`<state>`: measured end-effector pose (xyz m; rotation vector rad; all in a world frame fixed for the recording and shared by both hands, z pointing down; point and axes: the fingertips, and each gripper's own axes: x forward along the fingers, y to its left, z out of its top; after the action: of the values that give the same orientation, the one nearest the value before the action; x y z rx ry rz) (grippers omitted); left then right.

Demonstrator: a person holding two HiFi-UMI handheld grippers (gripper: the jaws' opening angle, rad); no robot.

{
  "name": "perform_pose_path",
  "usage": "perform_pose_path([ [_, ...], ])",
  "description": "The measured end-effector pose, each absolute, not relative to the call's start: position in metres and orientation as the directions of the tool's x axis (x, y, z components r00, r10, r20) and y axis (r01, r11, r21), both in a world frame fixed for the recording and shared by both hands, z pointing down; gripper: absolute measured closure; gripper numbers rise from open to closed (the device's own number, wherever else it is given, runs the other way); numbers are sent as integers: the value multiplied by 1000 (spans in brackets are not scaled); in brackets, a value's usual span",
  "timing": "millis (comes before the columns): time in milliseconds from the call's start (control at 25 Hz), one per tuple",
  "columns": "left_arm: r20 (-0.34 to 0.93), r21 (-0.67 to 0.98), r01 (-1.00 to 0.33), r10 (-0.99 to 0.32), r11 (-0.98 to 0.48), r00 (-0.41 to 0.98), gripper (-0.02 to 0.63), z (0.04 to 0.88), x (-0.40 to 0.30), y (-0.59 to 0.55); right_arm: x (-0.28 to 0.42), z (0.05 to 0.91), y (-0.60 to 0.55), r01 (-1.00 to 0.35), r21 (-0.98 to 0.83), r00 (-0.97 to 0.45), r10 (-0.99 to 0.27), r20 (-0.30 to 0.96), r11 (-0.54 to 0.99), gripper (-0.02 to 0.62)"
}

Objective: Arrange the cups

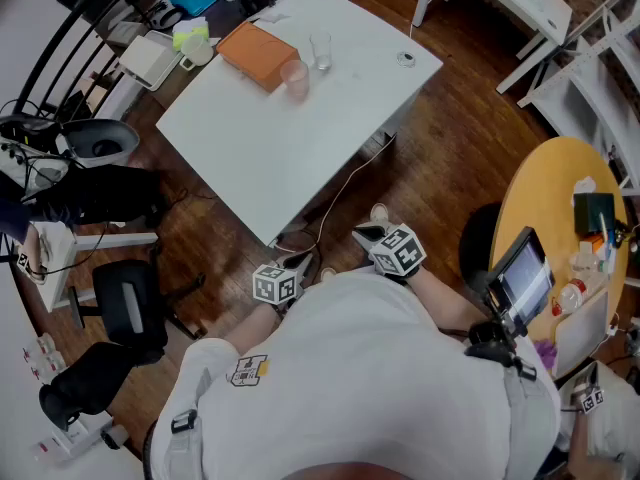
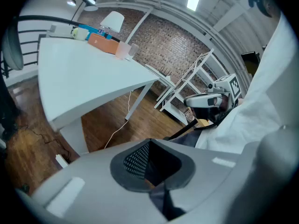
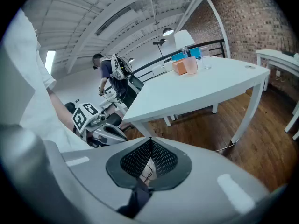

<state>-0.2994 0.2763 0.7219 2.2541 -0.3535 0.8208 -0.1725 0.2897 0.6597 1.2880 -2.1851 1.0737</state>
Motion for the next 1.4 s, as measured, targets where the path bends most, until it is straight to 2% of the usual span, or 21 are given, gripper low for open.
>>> perform_pose_path([
  [280, 652, 499, -381, 48, -779, 756, 606, 695, -161, 246, -57, 651, 260, -844, -474, -522, -590, 615, 252, 595],
  [560, 626, 482, -394, -7, -782, 780, 606, 668, -84, 210, -6, 656, 242, -818, -509, -558, -578, 595, 266, 595],
  [720, 599, 466, -402, -53, -788, 799, 606, 654, -66, 194, 1, 656, 233, -811, -504, -575, -557, 599, 296, 595],
  [920, 557, 442, -491, -199, -751, 806, 606, 649, -70, 131, 7, 656, 189, -825, -439, -565, -549, 616, 356, 595],
  [1080, 516, 458, -509, -248, -729, 820, 606, 641, -62, 101, 18, 638, 159, -834, -397, -552, -557, 621, 384, 595],
  [1400, 489, 445, -592, -372, -672, 789, 606, 639, -73, 54, -1, 629, 100, -787, -367, -605, -505, 615, 496, 595],
])
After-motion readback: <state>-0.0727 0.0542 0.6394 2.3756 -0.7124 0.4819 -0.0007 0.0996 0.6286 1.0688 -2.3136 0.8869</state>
